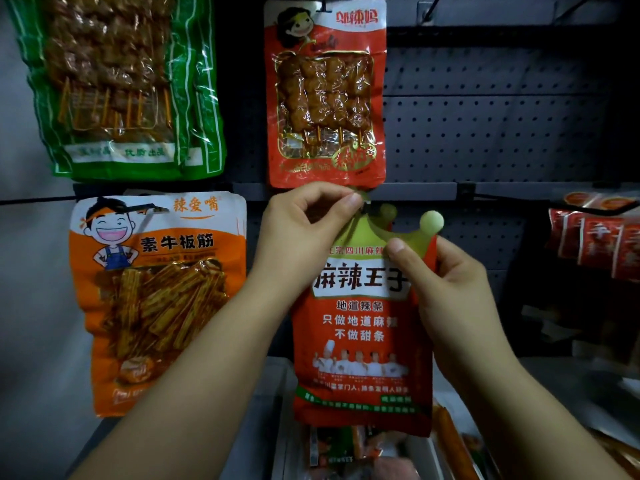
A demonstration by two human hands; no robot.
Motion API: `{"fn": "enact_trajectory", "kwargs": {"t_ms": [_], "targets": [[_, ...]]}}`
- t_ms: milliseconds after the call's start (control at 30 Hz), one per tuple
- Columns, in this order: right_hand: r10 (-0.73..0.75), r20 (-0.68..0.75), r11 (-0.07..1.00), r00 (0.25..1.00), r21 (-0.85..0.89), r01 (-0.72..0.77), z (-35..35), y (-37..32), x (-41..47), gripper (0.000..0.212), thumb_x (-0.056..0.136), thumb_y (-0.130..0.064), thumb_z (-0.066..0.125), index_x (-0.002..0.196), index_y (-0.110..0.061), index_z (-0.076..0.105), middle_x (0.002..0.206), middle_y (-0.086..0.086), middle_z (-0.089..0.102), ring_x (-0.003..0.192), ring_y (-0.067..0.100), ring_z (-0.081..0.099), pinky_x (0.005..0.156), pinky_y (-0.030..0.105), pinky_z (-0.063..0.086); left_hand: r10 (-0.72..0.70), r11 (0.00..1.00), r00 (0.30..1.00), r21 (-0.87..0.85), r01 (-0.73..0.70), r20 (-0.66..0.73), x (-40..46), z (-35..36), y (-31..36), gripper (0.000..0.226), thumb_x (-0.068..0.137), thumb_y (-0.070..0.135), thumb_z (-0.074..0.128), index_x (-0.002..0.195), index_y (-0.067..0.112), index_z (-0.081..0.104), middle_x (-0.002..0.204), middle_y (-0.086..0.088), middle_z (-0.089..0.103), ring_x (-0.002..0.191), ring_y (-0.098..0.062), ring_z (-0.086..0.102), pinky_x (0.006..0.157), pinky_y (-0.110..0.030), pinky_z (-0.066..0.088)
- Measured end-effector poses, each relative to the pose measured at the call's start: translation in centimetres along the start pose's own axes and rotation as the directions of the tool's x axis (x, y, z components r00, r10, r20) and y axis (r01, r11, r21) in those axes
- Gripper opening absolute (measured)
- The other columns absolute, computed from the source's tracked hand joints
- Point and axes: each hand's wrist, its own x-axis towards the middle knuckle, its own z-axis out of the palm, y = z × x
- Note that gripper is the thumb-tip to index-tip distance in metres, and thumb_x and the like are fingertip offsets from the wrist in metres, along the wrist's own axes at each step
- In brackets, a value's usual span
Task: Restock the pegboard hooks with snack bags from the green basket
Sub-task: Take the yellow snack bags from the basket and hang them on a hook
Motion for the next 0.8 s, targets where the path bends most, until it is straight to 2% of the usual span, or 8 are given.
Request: {"fn": "enact_trajectory", "kwargs": {"t_ms": [133,200,300,400,467,533,600,800], "targets": [[0.118,0.006,0.989,0.993,-0.09,-0.118,-1.1,2.9,0.6,0.01,0.087,-0.029,0.065,0.089,-0.02,0.068,0.083,-0.001,0.076,0.074,0.016,0.074,0.066,0.034,0.058,-0.025,0.997,0.997,0.074,0.03,-0.072,0.3,0.6,-2.2,0.015,0.086,0.027,0.067,0.098,0.035,0.065,0.105,0.007,0.064,0.096,-0.008,0.061,0.086,-0.034,0.054],[0.179,-0.004,0.974,0.984,-0.137,-0.178,-1.6,4.4,1.0,0.012,0.087,-0.031,0.064,0.09,-0.02,0.068,0.084,-0.001,0.076,0.074,0.013,0.073,0.068,0.031,0.056,-0.11,0.992,0.99,0.055,0.115,-0.089,0.0,0.7,-3.5,0.034,0.082,0.041,0.067,0.114,0.034,0.057,0.113,0.007,0.061,0.103,-0.009,0.059,0.089,-0.036,0.053],[0.203,-0.023,0.945,0.979,-0.258,-0.202,-1.7,6.0,2.4,0.012,0.089,-0.032,0.062,0.09,-0.021,0.067,0.091,0.0,0.074,0.083,0.016,0.071,0.081,0.039,0.056,-0.184,0.982,0.977,0.027,0.188,-0.11,-0.5,0.6,-5.1,0.061,0.067,0.058,0.068,0.119,0.038,0.043,0.112,0.01,0.06,0.106,-0.01,0.059,0.085,-0.03,0.05],[0.193,-0.052,0.915,0.98,-0.35,-0.199,-1.3,6.8,3.9,0.014,0.09,-0.033,0.061,0.088,-0.021,0.065,0.092,0.0,0.073,0.084,0.018,0.07,0.082,0.042,0.056,-0.237,0.968,0.966,0.065,0.244,-0.099,-0.6,0.7,-7.0,0.055,0.078,0.029,0.074,0.124,0.028,0.043,0.108,0.002,0.063,0.098,-0.013,0.063,0.077,-0.032,0.055],[0.206,-0.081,0.893,0.975,-0.393,-0.221,-1.2,7.1,4.7,0.021,0.089,-0.037,0.061,0.083,-0.017,0.062,0.091,0.002,0.073,0.081,0.018,0.069,0.076,0.037,0.056,-0.267,0.954,0.957,0.11,0.279,-0.109,-0.4,0.8,-8.1,0.051,0.084,0.018,0.069,0.128,0.023,0.043,0.101,0.007,0.062,0.091,-0.008,0.063,0.065,-0.024,0.053],[0.223,-0.106,0.866,0.969,-0.436,-0.247,-1.1,7.3,5.4,0.029,0.088,-0.04,0.062,0.074,-0.016,0.055,0.087,0.003,0.072,0.078,0.018,0.068,0.069,0.033,0.054,-0.27,0.943,0.955,0.167,0.288,-0.121,0.0,1.0,-8.8,0.048,0.086,0.018,0.066,0.129,0.023,0.044,0.096,0.012,0.06,0.082,-0.001,0.06,0.057,-0.016,0.047],[0.23,-0.123,0.848,0.965,-0.462,-0.261,-1.0,7.4,5.9,0.031,0.088,-0.041,0.062,0.072,-0.017,0.051,0.088,0.004,0.071,0.081,0.02,0.068,0.072,0.037,0.055,-0.26,0.931,0.956,0.226,0.285,-0.136,0.3,1.3,-9.2,0.046,0.087,0.018,0.065,0.128,0.024,0.044,0.092,0.015,0.057,0.078,0.002,0.057,0.056,-0.015,0.043],[0.182,-0.145,0.795,0.973,-0.561,-0.232,-1.0,7.9,6.3,0.015,0.092,-0.027,0.059,0.092,-0.014,0.052,0.101,0.007,0.066,0.092,0.023,0.064,0.079,0.039,0.053,-0.285,0.901,0.939,0.282,0.33,-0.19,0.9,2.0,-10.1,0.039,0.086,0.016,0.065,0.121,0.02,0.047,0.1,0.004,0.059,0.085,-0.009,0.058,0.059,-0.017,0.041]]}}
